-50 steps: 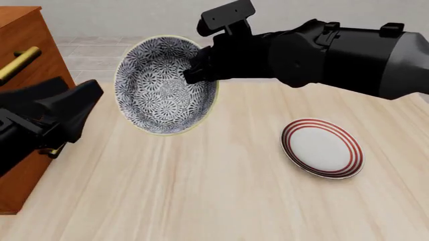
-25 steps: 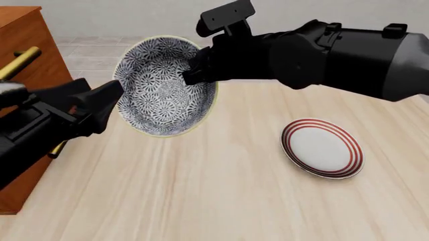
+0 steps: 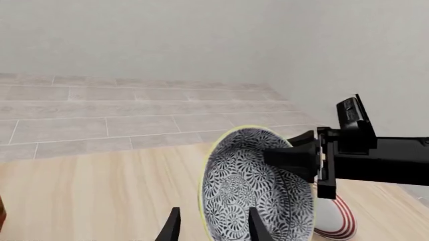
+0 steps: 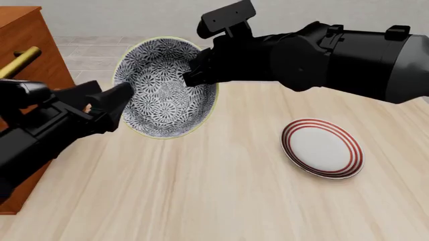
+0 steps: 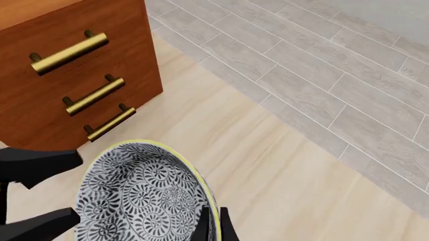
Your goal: Put the bowl on top of the cabinet.
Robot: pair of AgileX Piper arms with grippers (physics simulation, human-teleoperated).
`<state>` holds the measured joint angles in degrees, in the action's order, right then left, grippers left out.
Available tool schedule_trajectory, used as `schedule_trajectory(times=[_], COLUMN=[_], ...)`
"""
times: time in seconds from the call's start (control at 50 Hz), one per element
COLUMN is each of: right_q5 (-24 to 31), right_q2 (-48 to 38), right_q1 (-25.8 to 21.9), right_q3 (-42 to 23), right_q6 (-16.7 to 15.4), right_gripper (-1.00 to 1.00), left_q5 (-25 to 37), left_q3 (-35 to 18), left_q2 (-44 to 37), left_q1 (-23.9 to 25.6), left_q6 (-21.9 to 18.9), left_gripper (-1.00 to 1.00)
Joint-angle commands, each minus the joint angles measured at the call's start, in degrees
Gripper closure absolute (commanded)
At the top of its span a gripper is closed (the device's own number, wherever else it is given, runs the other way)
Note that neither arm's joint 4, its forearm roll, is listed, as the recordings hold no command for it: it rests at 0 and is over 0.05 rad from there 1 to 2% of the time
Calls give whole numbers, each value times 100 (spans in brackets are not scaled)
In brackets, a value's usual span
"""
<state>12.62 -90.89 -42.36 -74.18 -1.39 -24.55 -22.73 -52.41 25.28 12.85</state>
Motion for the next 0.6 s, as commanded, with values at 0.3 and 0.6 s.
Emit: schedule_trajectory(times=[0.3, 0.6], right_q5=[-22, -52], right_q2=[22, 16], right_q1=[-1, -20], right_q3=[14, 40], right_q6=[33, 43], right_gripper=[100, 100], left_q5=[-477, -800], left_q3=[76, 4], left_q2=[-551, -1009], left_q1=[19, 93], left_q6=[45, 160], left_gripper=[-100, -100])
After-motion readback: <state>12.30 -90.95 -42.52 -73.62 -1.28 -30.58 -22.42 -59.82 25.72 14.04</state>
